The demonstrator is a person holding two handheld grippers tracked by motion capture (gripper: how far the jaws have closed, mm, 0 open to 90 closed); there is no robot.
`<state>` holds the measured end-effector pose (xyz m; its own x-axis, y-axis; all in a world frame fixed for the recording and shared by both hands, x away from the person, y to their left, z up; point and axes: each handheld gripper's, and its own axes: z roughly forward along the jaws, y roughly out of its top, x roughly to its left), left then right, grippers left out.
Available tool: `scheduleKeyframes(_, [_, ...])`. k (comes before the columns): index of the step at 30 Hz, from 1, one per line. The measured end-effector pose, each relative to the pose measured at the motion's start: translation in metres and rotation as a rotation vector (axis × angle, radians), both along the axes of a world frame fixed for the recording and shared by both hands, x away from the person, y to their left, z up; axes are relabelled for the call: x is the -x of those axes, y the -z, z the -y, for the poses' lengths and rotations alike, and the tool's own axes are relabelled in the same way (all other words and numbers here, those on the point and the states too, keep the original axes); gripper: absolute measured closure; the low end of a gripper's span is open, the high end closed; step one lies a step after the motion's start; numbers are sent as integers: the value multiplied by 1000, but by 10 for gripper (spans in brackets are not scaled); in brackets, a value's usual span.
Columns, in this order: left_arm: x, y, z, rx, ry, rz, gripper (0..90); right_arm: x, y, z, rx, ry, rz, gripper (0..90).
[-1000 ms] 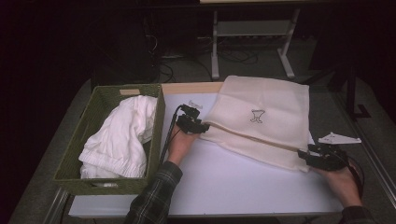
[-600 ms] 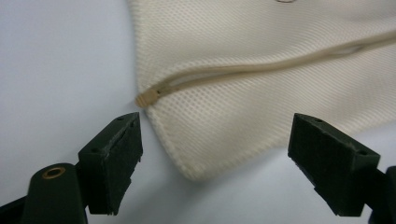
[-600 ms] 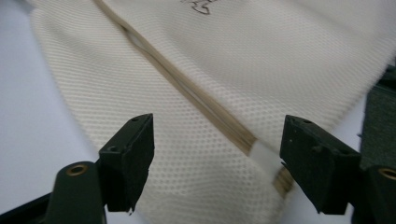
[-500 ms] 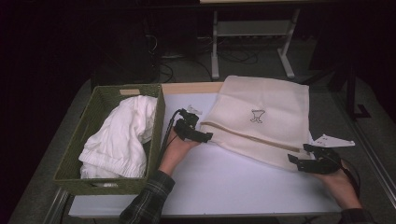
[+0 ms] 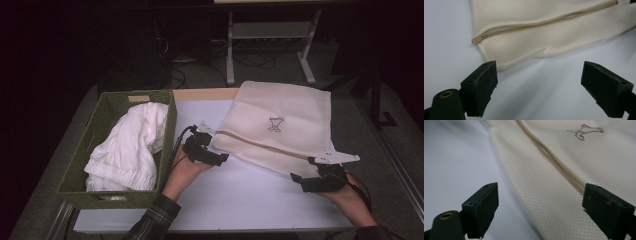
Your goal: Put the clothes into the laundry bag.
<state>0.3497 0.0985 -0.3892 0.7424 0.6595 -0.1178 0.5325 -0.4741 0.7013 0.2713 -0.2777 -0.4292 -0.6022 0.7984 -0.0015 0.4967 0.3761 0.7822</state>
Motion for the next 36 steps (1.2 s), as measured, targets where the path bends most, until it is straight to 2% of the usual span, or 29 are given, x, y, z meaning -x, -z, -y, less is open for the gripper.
scheduleKeyframes(4, [8,-6,-2,1,13,8,131,3,2,-11,-15,-32,6,118])
scheduleKeyframes(7, [13,-9,-3,8,25,-8,131,4,4,-18,-14,-51,7,117])
scheduleKeyframes(15, [23,-26,-7,-21,41,-1,132,8,10,-32,-23,-92,16,110])
scheduleKeyframes(25, [24,-37,-23,-27,52,-4,131,8,17,-37,-13,-124,18,88])
scheduleKeyframes(27, [22,-40,-28,-17,52,-9,131,8,17,-38,-18,-126,19,87])
scheduleKeyframes(36, [18,-57,-48,-32,47,15,127,8,17,-40,-13,-130,17,48])
